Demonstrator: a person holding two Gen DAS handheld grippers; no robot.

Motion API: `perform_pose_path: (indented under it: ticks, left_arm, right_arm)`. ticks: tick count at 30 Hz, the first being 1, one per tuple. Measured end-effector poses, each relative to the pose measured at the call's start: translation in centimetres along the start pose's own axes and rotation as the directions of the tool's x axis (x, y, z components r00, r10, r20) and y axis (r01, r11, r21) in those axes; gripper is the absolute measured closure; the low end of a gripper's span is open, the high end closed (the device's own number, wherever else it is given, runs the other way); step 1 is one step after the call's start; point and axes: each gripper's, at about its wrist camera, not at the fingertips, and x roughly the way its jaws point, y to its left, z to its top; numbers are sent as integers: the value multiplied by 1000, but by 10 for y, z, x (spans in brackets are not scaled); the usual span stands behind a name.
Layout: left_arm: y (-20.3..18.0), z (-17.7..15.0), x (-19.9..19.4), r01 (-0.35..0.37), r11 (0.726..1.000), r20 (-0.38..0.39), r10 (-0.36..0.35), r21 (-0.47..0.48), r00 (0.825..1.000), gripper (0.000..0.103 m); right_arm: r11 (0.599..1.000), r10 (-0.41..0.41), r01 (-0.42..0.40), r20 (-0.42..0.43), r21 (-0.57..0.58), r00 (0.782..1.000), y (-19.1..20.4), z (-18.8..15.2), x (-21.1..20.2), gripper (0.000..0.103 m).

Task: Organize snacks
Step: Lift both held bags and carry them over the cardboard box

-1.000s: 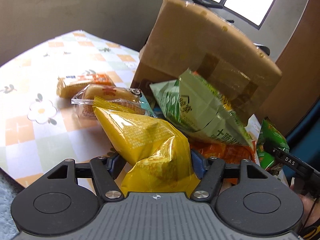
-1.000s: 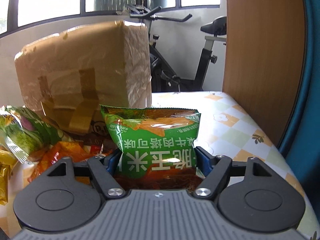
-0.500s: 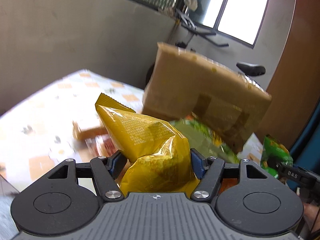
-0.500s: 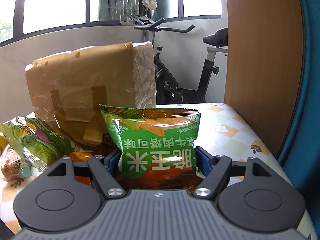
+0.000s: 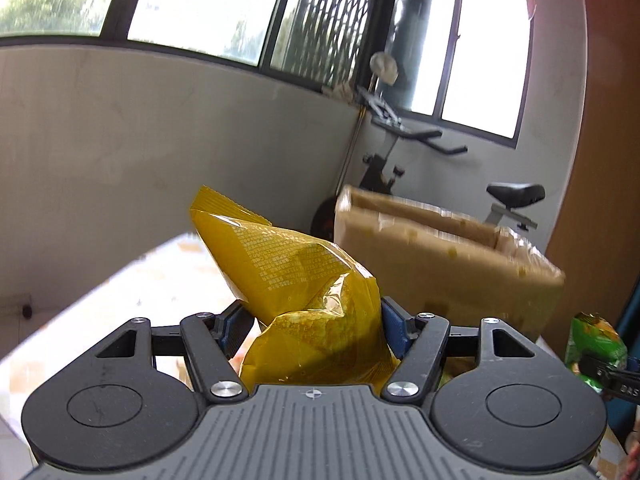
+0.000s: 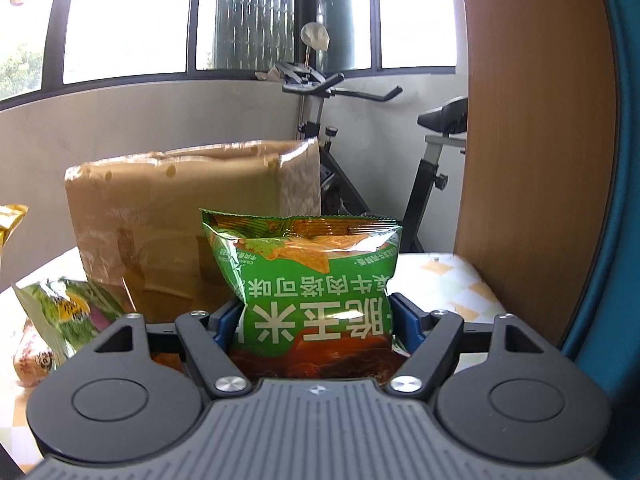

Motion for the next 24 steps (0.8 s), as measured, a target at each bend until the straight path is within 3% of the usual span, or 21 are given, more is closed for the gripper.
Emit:
perform_pose_path:
  ticks: [10, 24]
  left_arm:
    - [-28, 42, 14, 18, 997, 85, -24, 69, 996, 33]
    - [-77, 94, 86, 102, 979, 94, -120, 177, 988, 33]
  right_arm:
    - [1000, 25, -27, 121, 14, 992, -7, 54, 0, 27]
    - [985, 163, -149, 179, -91, 970, 21, 143, 60, 27]
